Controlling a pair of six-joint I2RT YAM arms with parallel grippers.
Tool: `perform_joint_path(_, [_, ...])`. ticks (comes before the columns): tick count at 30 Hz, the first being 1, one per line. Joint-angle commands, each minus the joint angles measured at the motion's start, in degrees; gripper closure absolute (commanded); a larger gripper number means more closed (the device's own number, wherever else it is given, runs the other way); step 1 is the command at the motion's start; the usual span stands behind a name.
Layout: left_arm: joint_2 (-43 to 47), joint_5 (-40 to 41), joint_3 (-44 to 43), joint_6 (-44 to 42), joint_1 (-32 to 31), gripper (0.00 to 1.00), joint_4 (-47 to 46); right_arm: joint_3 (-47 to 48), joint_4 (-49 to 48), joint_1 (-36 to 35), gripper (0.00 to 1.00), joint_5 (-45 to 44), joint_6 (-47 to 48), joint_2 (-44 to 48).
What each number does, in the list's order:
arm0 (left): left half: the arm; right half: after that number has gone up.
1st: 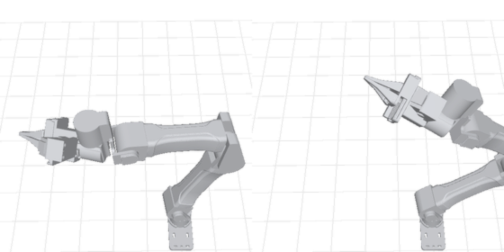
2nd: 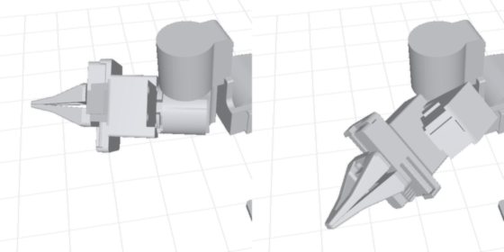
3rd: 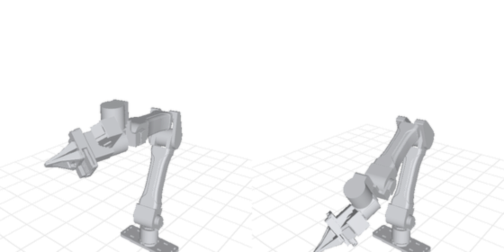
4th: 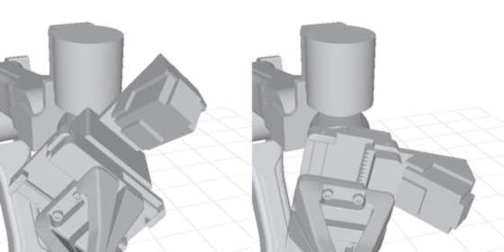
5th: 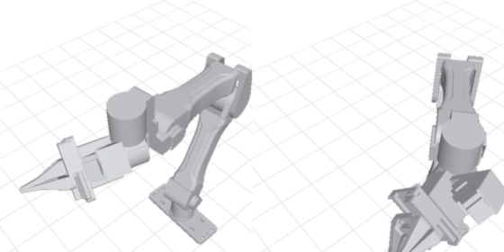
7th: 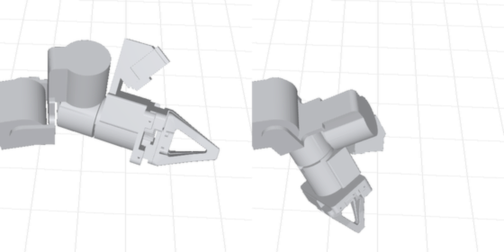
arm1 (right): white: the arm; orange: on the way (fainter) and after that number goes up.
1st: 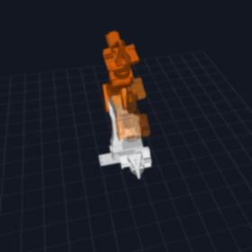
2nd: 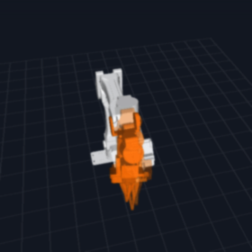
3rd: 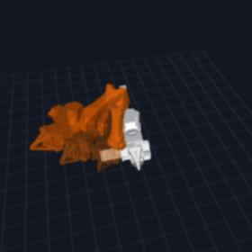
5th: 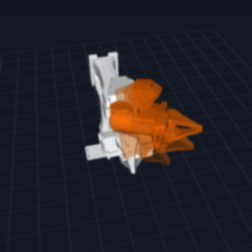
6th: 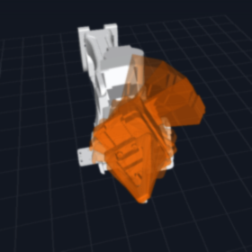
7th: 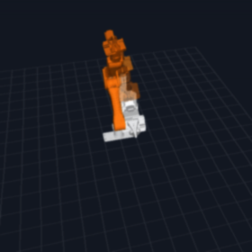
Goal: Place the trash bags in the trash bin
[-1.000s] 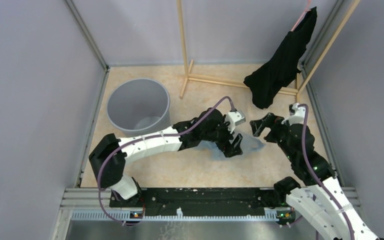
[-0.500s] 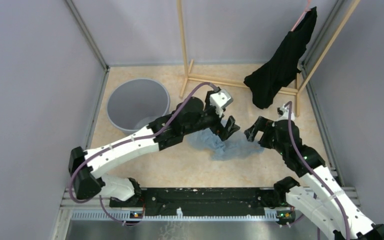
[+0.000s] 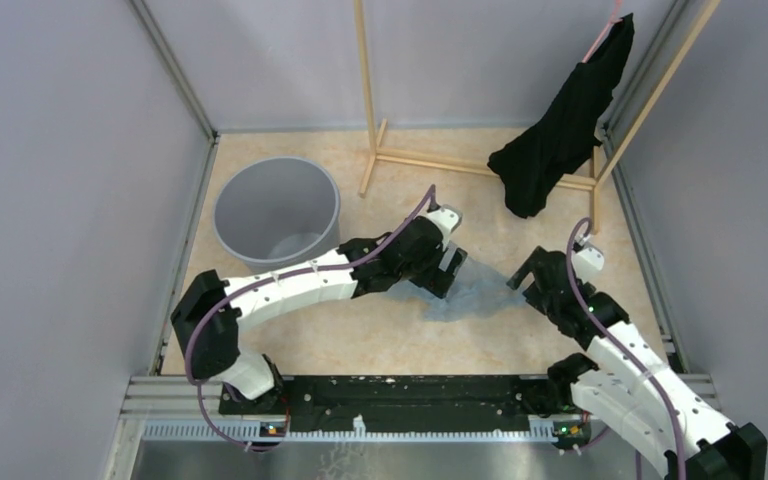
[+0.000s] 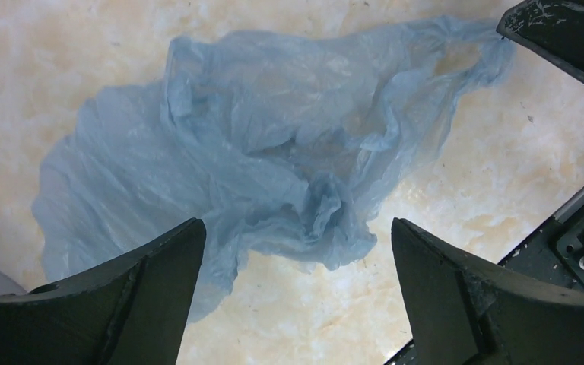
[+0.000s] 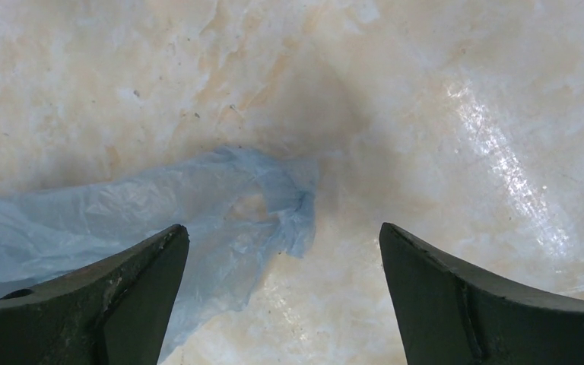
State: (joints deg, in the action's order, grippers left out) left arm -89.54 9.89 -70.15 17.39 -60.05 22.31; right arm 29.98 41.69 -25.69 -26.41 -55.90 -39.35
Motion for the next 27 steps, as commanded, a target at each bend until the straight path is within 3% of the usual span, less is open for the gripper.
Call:
perform_joint_path(1, [4.5, 2.0, 3.6, 5.9, -0.1, 0.02, -3.1, -2.9, -4.5, 0.3, 0.05, 0.2, -1.9, -2.3])
perform_joint_path(8, [4.1, 6.9, 4.0, 7.7, -0.1, 0.12, 0.2, -4.3, -16.5, 0.3, 0.17, -2.0, 5.2, -8.0])
perform_joint_path(12, [2.4, 9.1, 3.1, 7.8, -0.1, 0.21, 2.2, -5.6, -18.8, 0.3, 0.19, -1.7, 5.0, -12.4])
perform_joint_path(16, [-0.3, 8.4, 4.0, 9.3, -0.1, 0.28, 2.0, -2.4, -15.3, 0.3, 0.23, -6.9, 6.5, -15.5])
perform_joint_path(22, [-3.2, 9.3, 3.9, 9.8, 0.0, 0.44, 1.7, -6.1, -23.1, 0.3, 0.28, 3.6, 8.9, -17.1])
perform_joint_path(25, [-4.1, 10.3, 4.1, 9.7, 0.0, 0.59, 1.3, -4.3, -22.5, 0.3, 0.52, 2.8, 11.4, -19.1])
perform_joint_path(27, [-3.9, 11.0, 4.0, 10.2, 0.0, 0.72, 2.0, -2.3, -20.1, 0.3, 0.72, 1.1, 12.2, -19.4])
